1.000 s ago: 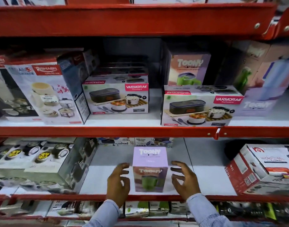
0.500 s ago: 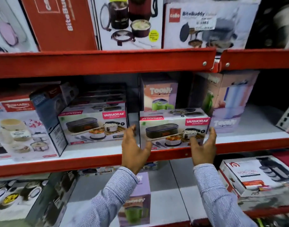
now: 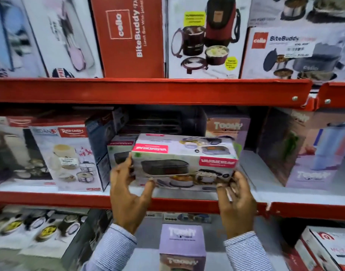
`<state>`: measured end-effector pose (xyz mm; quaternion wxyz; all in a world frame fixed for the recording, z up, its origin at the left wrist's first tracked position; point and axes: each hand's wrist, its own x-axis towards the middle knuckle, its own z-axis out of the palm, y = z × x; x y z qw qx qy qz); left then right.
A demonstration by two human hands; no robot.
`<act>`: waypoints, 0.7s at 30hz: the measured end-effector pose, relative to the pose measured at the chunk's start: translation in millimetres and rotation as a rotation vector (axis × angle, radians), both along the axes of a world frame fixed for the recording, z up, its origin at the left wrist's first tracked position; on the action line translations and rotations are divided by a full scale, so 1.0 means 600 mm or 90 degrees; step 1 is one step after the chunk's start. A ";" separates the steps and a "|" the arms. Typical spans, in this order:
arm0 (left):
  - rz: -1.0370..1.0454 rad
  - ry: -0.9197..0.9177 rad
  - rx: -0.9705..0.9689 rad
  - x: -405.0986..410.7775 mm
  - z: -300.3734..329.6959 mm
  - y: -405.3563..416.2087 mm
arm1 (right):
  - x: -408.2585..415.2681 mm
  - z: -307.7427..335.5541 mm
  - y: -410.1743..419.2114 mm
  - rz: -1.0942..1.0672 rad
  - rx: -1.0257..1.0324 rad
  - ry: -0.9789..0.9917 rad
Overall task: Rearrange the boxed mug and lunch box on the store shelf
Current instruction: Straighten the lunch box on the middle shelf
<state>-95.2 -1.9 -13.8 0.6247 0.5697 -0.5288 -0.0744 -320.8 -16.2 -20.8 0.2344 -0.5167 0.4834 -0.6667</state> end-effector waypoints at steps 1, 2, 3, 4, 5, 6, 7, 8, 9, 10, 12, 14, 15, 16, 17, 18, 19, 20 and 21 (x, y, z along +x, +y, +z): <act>0.020 0.018 0.005 0.028 -0.001 0.003 | 0.025 -0.002 -0.002 0.025 0.008 0.013; 0.036 0.035 0.010 0.050 -0.002 0.006 | 0.047 -0.007 -0.004 0.047 0.020 0.025; 0.052 0.051 0.019 0.072 -0.004 0.008 | 0.068 -0.012 -0.008 0.068 0.031 0.034; 0.068 0.063 0.028 0.090 -0.006 0.009 | 0.086 -0.016 -0.012 0.088 0.041 0.044; 0.082 0.072 0.036 0.104 -0.009 0.010 | 0.102 -0.019 -0.016 0.100 0.052 0.055; 0.092 0.078 0.041 0.117 -0.011 0.010 | 0.116 -0.021 -0.020 0.107 0.060 0.064; 0.098 0.078 0.047 0.125 -0.013 0.011 | 0.124 -0.024 -0.023 0.112 0.066 0.072; 0.100 0.075 0.055 0.133 -0.018 0.010 | 0.130 -0.026 -0.026 0.118 0.072 0.082; 0.102 0.068 0.069 0.140 -0.023 0.010 | 0.135 -0.026 -0.028 0.123 0.078 0.094; 0.101 0.061 0.086 0.145 -0.029 0.010 | 0.137 -0.028 -0.029 0.126 0.087 0.104; 0.097 0.045 0.115 0.153 -0.039 0.008 | 0.138 -0.031 -0.032 0.132 0.102 0.099; 0.097 0.028 0.127 0.158 -0.045 0.005 | 0.138 -0.035 -0.033 0.134 0.105 0.100; 0.098 0.023 0.131 0.158 -0.046 0.003 | 0.137 -0.037 -0.034 0.135 0.104 0.103; 0.100 0.021 0.135 0.159 -0.048 0.001 | 0.135 -0.039 -0.035 0.139 0.103 0.100; 0.103 0.018 0.138 0.160 -0.049 -0.002 | 0.133 -0.039 -0.036 0.146 0.103 0.096; 0.106 0.012 0.137 0.160 -0.051 -0.004 | 0.130 -0.040 -0.038 0.150 0.104 0.094; 0.109 0.004 0.134 0.161 -0.051 -0.005 | 0.127 -0.039 -0.041 0.154 0.103 0.092; 0.107 -0.002 0.130 0.161 -0.052 -0.005 | 0.123 -0.039 -0.044 0.156 0.102 0.092; 0.105 0.002 0.128 0.162 -0.053 -0.004 | 0.118 -0.039 -0.046 0.159 0.099 0.096</act>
